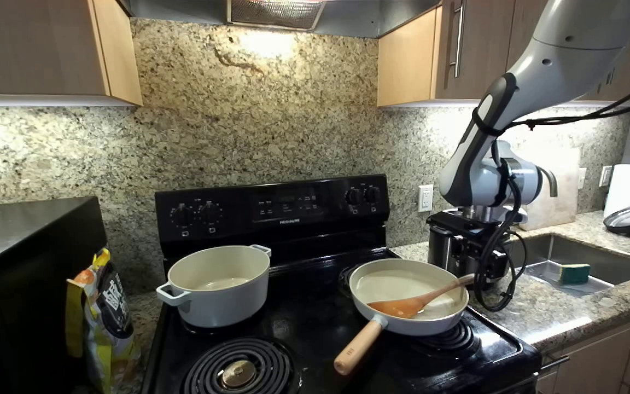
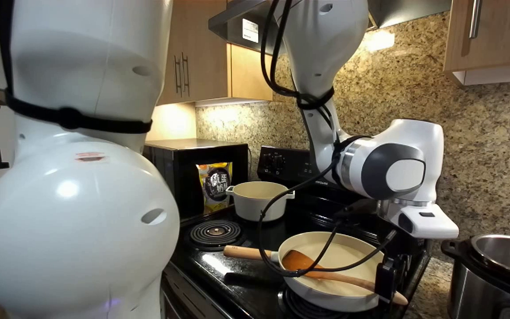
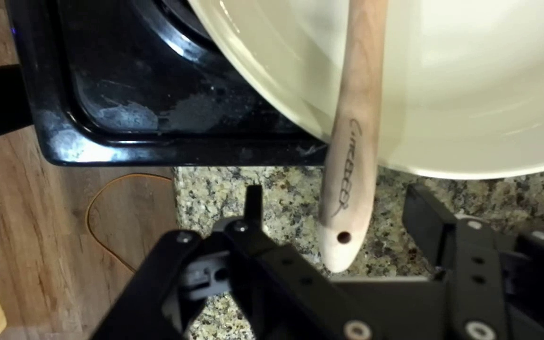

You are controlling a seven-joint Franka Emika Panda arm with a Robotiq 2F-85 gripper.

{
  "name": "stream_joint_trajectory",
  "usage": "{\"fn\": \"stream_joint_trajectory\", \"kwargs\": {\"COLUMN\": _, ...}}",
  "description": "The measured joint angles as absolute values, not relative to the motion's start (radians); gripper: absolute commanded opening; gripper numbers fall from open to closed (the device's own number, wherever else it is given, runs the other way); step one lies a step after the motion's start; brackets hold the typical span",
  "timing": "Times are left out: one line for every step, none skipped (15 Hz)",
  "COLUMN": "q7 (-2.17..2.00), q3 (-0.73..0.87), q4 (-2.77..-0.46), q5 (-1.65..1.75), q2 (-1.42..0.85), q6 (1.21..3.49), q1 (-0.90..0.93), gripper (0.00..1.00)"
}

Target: Pick up the cooking stick and stir in the pan

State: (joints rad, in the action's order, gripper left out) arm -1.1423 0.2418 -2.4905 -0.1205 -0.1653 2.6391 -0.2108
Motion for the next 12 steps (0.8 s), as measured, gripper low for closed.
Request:
{"fn": "stream_joint_trajectory", "kwargs": {"q7": -1.142, "q3": 0.243, "q4": -2.490, "q5": -0.124, "q2": -0.165, "q6": 2.639, "q1": -0.211, "gripper": 0.39}}
{"fn": "stream_joint_trajectory", "kwargs": {"q7": -1.142, "q3": 0.245, "q4": -2.490, "q5": -0.125, "q2": -0.165, "q6": 2.639, "q1": -0.211, "gripper": 0.34}}
{"fn": "stream_joint_trajectory", "kwargs": {"q7": -1.142, "q3": 0.246, "q4": -2.489, "q5": -0.125, "q2": -0.165, "q6": 2.639, "q1": -0.211, "gripper": 0.26}}
{"fn": "stream_joint_trajectory", "kwargs": {"q7": -1.142, "q3": 0.247, "q4": -2.488, "q5": -0.125, "q2": -0.165, "q6": 2.639, "q1": -0.211, "gripper": 0.20}}
{"fn": "stream_joint_trajectory", "kwargs": {"q7": -1.142, "q3": 0.248, "q4": -2.486, "q5": -0.125, "q2": -0.165, "q6": 2.639, "q1": -0.211, "gripper": 0.15}}
{"fn": "stream_joint_trajectory", "kwargs": {"q7": -1.142, "q3": 0.248, "q4": -2.485, "q5": -0.125, "q2": -0.165, "q6": 2.639, "q1": -0.211, "gripper": 0.16}}
{"fn": "stream_joint_trajectory", "kwargs": {"q7": -1.142, "q3": 0.248, "q4": -2.483, "q5": -0.125, "q2": -0.165, "q6": 2.639, "q1": -0.211, "gripper": 0.14}}
{"fn": "stream_joint_trajectory", "kwargs": {"q7": -1.142, "q3": 0.249, "q4": -2.481, "q5": -0.125, "q2": -0.165, "q6": 2.639, "q1": -0.211, "gripper": 0.15}}
{"fn": "stream_joint_trajectory", "kwargs": {"q7": -1.142, "q3": 0.249, "q4": -2.478, "q5": -0.125, "q2": -0.165, "q6": 2.639, "q1": -0.211, "gripper": 0.10}}
{"fn": "stream_joint_trajectory", "kwargs": {"q7": -1.142, "q3": 0.249, "q4": -2.477, "q5": -0.125, "q2": -0.165, "q6": 2.638, "q1": -0.210, "gripper": 0.10}}
{"fn": "stream_joint_trajectory", "kwargs": {"q7": -1.142, "q3": 0.249, "q4": -2.477, "q5": -0.125, "q2": -0.165, "q6": 2.638, "q1": -0.210, "gripper": 0.10}}
{"fn": "stream_joint_trajectory", "kwargs": {"q7": -1.142, "q3": 0.249, "q4": -2.477, "q5": -0.124, "q2": -0.165, "q6": 2.638, "q1": -0.209, "gripper": 0.10}}
